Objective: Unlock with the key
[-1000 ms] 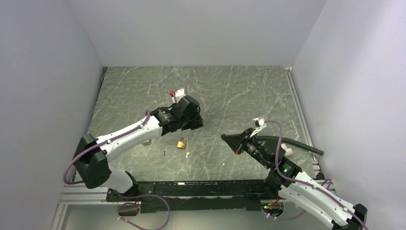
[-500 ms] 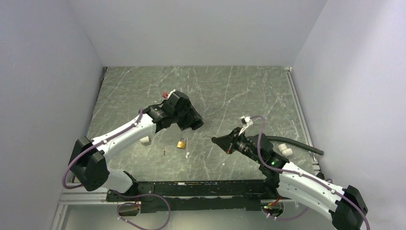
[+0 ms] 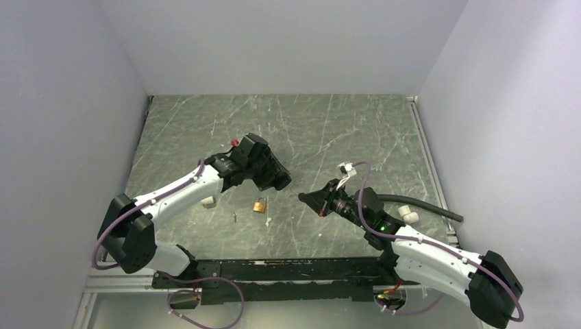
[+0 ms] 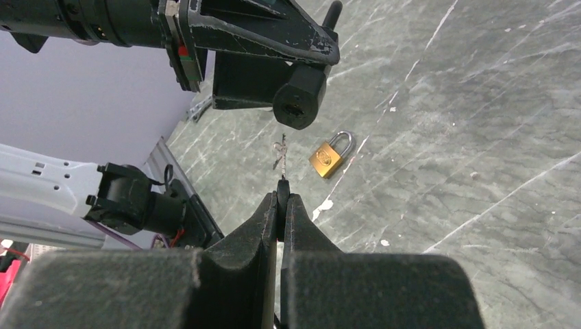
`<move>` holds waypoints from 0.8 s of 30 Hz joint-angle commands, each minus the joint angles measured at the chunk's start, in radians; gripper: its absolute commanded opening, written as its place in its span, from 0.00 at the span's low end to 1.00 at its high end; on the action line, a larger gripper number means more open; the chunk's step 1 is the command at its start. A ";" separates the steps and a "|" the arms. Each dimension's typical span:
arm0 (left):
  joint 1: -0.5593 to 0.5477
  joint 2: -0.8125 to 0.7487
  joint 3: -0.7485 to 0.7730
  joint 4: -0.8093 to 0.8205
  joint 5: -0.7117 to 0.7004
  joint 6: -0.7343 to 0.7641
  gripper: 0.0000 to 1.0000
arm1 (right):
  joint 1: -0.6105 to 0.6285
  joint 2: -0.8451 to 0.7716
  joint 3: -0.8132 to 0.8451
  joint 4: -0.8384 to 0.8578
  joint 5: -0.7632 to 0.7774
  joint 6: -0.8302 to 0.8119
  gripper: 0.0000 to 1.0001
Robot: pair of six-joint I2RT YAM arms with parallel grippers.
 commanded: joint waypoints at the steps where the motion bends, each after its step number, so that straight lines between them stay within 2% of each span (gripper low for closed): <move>1: 0.002 -0.057 0.013 0.089 0.025 -0.030 0.00 | 0.004 0.004 0.060 0.062 0.020 0.003 0.00; 24: 0.004 -0.052 -0.018 0.128 0.040 -0.042 0.00 | 0.006 0.106 0.096 0.096 0.027 0.021 0.00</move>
